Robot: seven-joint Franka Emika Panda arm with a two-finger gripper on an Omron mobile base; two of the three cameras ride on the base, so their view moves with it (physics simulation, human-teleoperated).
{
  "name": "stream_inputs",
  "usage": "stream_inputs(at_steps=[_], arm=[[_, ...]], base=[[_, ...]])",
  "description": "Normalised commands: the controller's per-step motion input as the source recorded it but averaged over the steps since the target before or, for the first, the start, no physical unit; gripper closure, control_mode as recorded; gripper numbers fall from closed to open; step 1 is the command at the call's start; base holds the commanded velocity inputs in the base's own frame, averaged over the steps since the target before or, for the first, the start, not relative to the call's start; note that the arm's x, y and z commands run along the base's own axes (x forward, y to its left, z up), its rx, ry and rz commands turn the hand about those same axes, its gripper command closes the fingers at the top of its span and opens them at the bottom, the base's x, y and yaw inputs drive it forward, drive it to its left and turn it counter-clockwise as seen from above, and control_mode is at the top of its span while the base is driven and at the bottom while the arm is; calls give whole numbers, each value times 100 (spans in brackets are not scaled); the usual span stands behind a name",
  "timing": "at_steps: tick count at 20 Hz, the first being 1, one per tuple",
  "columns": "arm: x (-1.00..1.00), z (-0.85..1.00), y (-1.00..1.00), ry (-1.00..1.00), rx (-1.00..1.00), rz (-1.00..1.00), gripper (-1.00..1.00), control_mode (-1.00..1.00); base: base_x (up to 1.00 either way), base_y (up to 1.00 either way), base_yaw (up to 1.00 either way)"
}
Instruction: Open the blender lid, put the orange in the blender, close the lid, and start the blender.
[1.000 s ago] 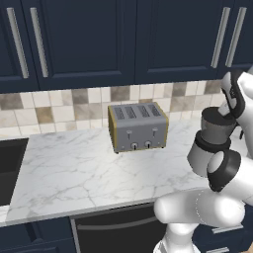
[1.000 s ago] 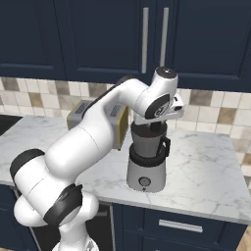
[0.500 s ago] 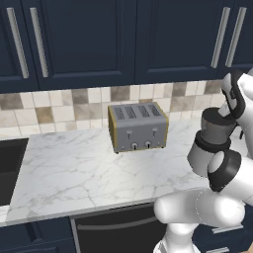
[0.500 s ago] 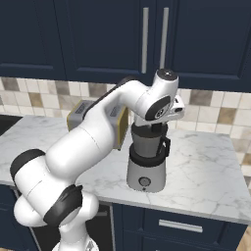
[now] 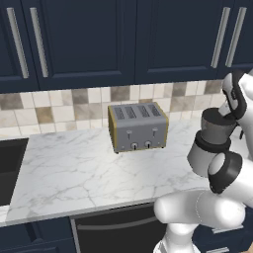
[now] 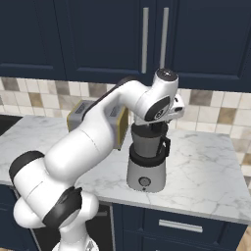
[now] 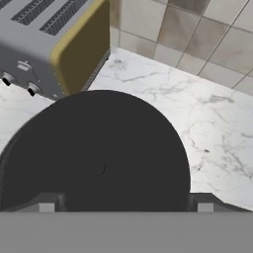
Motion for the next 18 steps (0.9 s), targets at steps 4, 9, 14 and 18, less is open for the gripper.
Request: stream_inputs(at_steps=[4, 9, 14, 18], arm=[[-4, 33, 0, -6, 0, 0, -100, -100], [-43, 42, 0, -14, 0, 0, -100, -100], [-85, -6, 0, -7, 0, 0, -100, -100], [-89, -70, 0, 0, 1, 2, -100, -100]], base=[[0, 0, 0], [0, 0, 0], [0, 0, 0], [0, 0, 0]])
